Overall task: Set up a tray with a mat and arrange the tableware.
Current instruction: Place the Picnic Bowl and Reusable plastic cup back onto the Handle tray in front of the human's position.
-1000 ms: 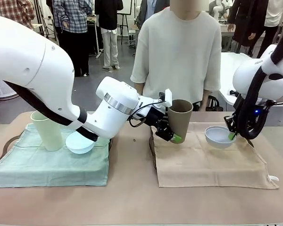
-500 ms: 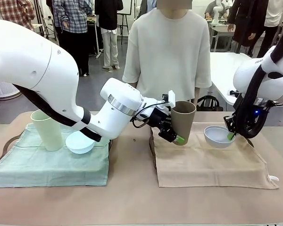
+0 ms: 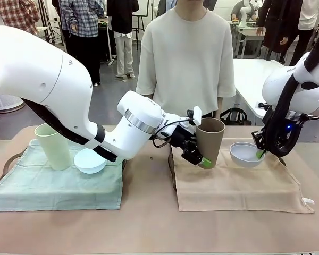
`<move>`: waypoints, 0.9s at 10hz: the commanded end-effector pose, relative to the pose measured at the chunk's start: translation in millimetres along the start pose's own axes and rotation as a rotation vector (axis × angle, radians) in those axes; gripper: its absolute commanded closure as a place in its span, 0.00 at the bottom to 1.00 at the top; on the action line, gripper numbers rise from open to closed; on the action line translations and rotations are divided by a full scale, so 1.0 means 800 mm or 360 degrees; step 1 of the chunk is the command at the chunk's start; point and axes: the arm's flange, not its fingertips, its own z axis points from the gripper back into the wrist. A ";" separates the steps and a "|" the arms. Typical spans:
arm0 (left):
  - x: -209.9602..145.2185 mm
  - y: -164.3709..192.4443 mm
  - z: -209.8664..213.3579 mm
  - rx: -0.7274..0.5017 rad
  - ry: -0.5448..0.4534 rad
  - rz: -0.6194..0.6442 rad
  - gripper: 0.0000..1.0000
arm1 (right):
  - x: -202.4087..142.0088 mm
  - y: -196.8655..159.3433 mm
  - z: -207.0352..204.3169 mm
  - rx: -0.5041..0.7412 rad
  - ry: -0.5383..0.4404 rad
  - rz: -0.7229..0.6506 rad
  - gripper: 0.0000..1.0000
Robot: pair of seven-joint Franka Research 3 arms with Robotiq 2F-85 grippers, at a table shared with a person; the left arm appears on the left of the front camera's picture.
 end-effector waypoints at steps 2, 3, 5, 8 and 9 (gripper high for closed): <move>-0.005 0.017 -0.006 -0.0018 -0.0011 -0.0022 0.20 | 0.005 0.004 -0.023 0.0003 -0.0001 0.0019 0.96; -0.008 0.016 -0.010 -0.0004 0.0002 -0.0039 0.20 | 0.004 0.003 -0.029 0.0002 0.0015 0.0028 0.96; -0.013 0.018 -0.013 -0.0012 0.0024 -0.0049 0.20 | 0.008 0.001 -0.038 0.0002 0.0029 0.0029 0.96; -0.020 0.021 -0.026 -0.0053 0.0092 -0.0052 0.20 | 0.012 0.000 -0.042 0.0002 0.0028 0.0026 0.96; -0.023 0.019 -0.030 -0.0053 0.0106 -0.0057 0.20 | 0.010 -0.001 -0.043 0.0000 0.0030 0.0033 0.96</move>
